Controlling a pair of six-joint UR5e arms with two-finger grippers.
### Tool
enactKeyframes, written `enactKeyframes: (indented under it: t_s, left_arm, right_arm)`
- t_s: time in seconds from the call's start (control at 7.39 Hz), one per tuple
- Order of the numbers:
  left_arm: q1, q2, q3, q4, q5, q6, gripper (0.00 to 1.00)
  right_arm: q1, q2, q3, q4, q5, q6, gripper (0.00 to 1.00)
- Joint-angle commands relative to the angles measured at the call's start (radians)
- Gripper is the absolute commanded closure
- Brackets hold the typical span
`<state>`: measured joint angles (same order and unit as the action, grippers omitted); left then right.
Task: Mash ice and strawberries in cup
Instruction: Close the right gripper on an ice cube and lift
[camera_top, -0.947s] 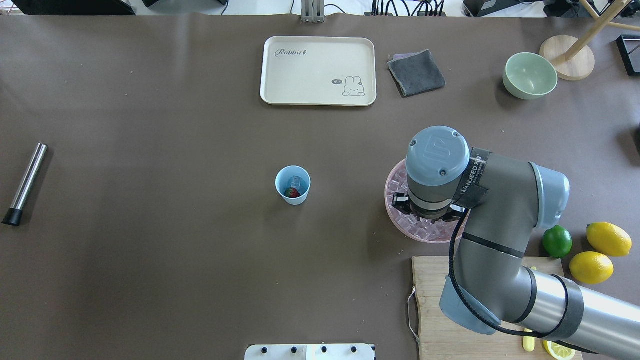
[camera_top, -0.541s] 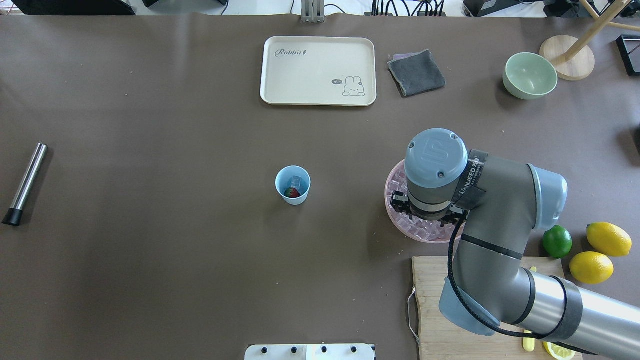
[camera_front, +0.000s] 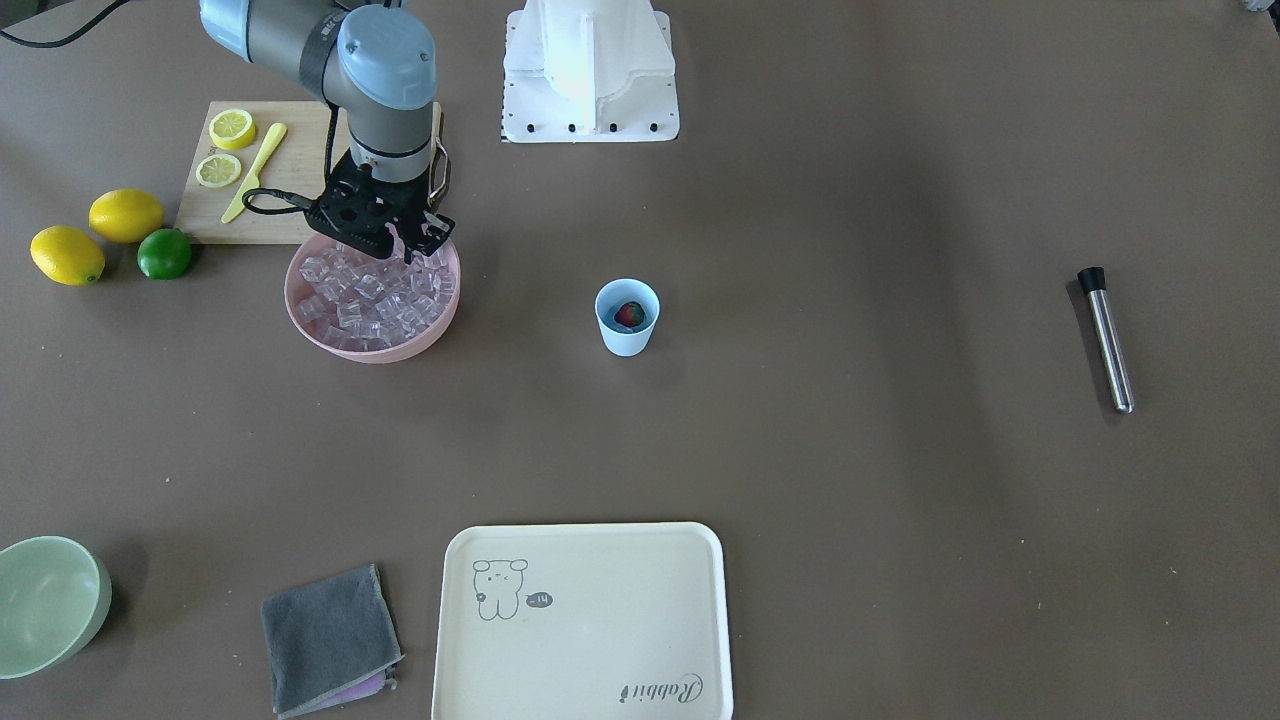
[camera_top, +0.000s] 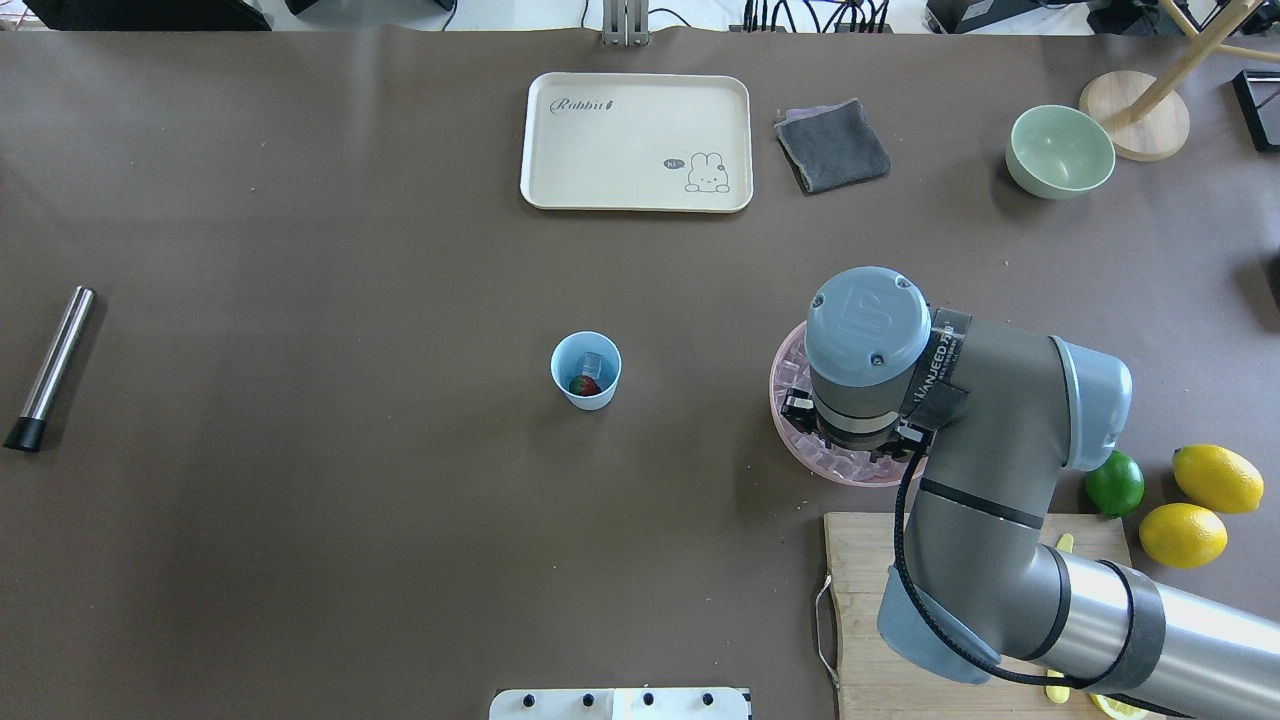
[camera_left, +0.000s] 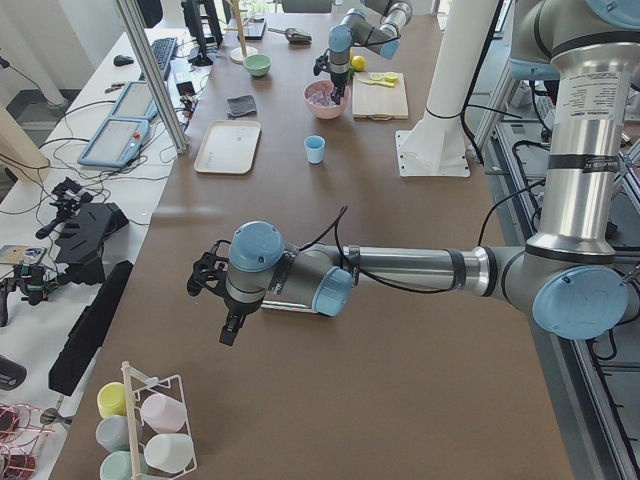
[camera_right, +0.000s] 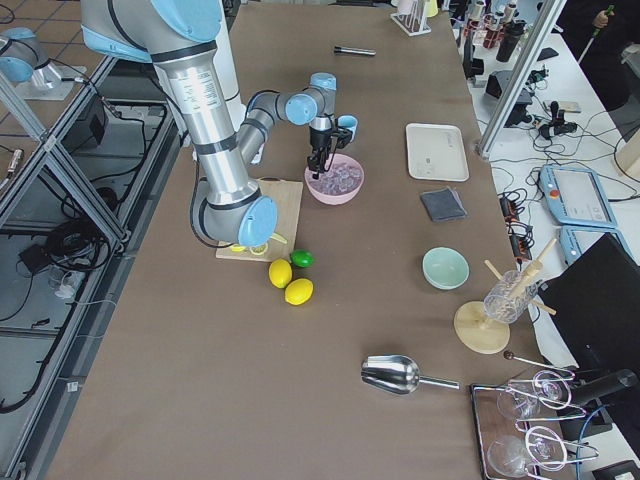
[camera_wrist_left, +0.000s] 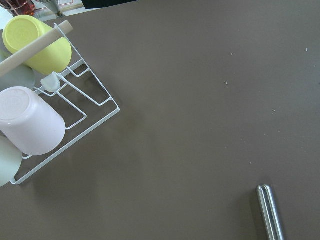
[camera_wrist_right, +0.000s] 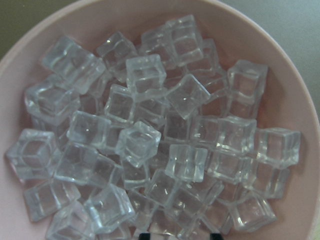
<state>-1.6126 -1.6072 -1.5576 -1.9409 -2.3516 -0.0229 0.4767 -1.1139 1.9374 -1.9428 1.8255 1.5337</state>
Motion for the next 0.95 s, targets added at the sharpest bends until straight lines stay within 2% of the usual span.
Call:
enactKeyframes:
  t_s: [0.0, 0.27, 0.41, 0.81]
  left_arm:
    - [0.0, -0.002, -0.007, 0.0, 0.0, -0.002, 0.02]
    - [-0.001, -0.003, -0.009, 0.002, 0.0, -0.002, 0.02]
    - [0.0, -0.003, -0.009, 0.002, 0.0, -0.002, 0.02]
    - [0.0, 0.001, -0.016, 0.002, 0.0, -0.002, 0.02]
  right_arm:
    - [-0.013, 0.0, -0.005, 0.002, -0.005, 0.006, 0.5]
    - [-0.015, -0.001, -0.003, 0.002, -0.003, 0.008, 0.5]
    - [-0.016, -0.001, -0.006, 0.002, -0.006, 0.008, 0.65]
    - [-0.018, -0.006, -0.008, 0.008, -0.014, 0.003, 0.72]
